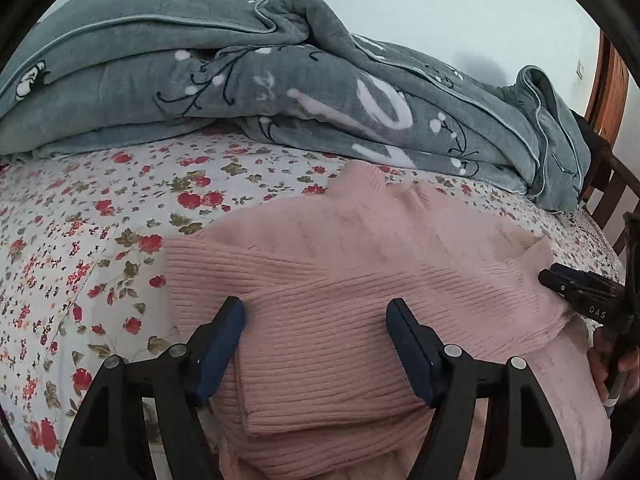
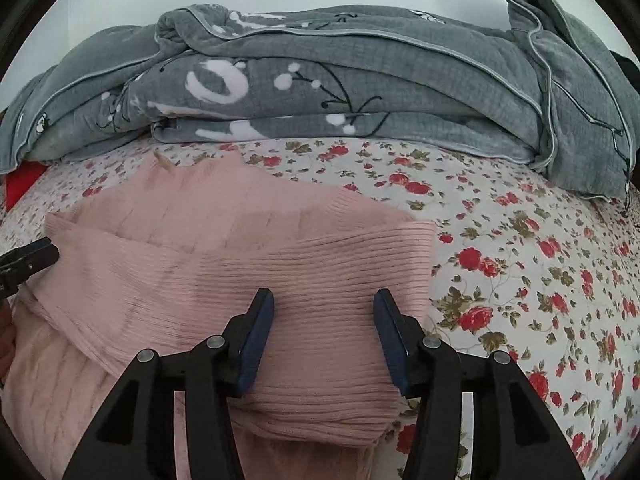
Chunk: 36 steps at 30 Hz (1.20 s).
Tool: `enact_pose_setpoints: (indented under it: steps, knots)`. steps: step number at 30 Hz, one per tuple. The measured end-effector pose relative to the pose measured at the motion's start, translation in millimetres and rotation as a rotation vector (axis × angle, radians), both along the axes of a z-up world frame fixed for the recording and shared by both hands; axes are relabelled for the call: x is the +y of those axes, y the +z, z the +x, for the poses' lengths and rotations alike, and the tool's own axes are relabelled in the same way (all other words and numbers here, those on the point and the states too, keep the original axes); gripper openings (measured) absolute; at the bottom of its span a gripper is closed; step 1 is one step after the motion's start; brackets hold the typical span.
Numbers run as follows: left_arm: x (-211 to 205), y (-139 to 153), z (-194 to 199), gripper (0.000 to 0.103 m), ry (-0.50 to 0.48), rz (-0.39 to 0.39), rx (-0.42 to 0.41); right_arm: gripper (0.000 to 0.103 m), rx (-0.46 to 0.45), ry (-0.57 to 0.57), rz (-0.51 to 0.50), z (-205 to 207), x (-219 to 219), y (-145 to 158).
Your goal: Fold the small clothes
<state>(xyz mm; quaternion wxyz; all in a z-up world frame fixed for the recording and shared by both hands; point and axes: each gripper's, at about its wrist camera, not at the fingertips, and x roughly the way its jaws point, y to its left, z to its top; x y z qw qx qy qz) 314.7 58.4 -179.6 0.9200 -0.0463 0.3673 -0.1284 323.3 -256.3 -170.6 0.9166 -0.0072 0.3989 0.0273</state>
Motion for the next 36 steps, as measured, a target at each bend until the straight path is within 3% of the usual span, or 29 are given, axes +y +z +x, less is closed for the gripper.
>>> enact_pose_setpoints:
  steps: [5, 36]
  knots:
    - [-4.7, -0.9, 1.5, 0.071, 0.009, 0.032, 0.004, 0.05, 0.001, 0.002, 0.024, 0.6, 0.0, -0.4]
    - [-1.0, -2.0, 3.9, 0.07, 0.02, 0.023, 0.006, 0.056, 0.014, 0.021, 0.028, 0.8, 0.0, 1.1]
